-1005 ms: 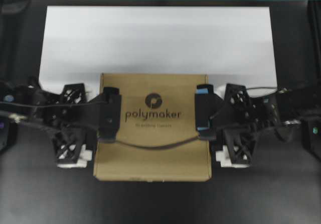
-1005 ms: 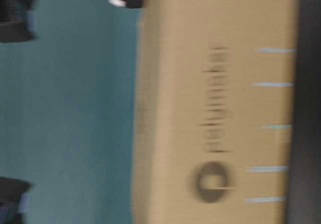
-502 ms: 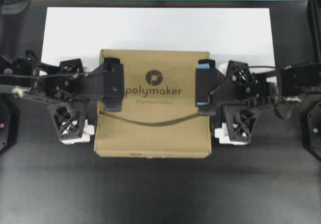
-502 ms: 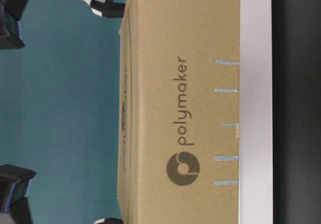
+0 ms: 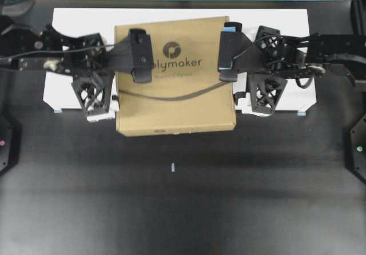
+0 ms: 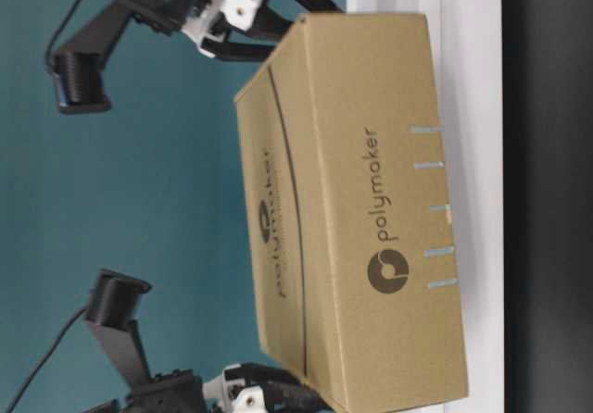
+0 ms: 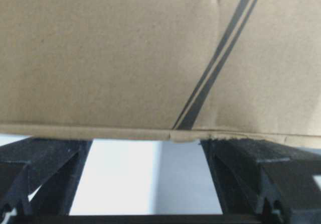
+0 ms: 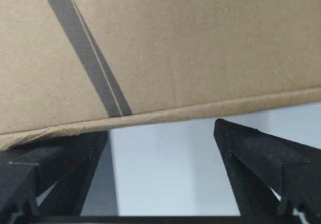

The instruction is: Place the cardboard box on the stand after clamping it between your arms.

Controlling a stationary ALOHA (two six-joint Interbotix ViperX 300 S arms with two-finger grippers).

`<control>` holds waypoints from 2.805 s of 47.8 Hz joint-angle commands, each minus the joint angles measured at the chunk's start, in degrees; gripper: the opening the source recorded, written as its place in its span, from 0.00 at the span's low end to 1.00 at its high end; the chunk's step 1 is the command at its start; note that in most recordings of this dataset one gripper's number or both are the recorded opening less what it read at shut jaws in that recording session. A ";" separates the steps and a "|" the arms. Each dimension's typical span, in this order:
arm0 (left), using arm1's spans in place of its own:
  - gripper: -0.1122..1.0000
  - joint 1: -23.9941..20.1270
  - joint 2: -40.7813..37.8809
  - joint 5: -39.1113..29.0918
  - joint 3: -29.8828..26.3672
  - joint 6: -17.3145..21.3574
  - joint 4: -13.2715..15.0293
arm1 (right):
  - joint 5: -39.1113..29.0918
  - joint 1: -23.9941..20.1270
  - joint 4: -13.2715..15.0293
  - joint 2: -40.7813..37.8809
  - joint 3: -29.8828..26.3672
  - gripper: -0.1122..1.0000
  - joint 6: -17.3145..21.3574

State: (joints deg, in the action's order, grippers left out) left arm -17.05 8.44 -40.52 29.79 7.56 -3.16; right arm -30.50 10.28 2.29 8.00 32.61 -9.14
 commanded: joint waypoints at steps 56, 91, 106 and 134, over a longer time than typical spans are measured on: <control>0.83 -8.09 -1.58 11.34 -0.97 3.34 0.44 | 14.85 8.96 -0.88 -4.39 0.35 0.85 -6.94; 0.83 -12.30 13.71 9.67 5.80 3.34 0.44 | 10.72 11.25 -0.88 9.67 9.58 0.85 -3.87; 0.83 -10.28 28.83 10.81 12.92 1.32 0.44 | 10.72 9.49 -1.41 23.55 15.56 0.85 3.25; 0.82 0.26 58.80 11.43 23.55 -4.48 0.53 | 16.26 1.41 -1.49 52.38 27.77 0.85 9.58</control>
State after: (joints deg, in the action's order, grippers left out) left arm -17.58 65.39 -29.62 53.44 4.39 -2.72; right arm -15.12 13.45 0.88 58.10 59.24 -0.18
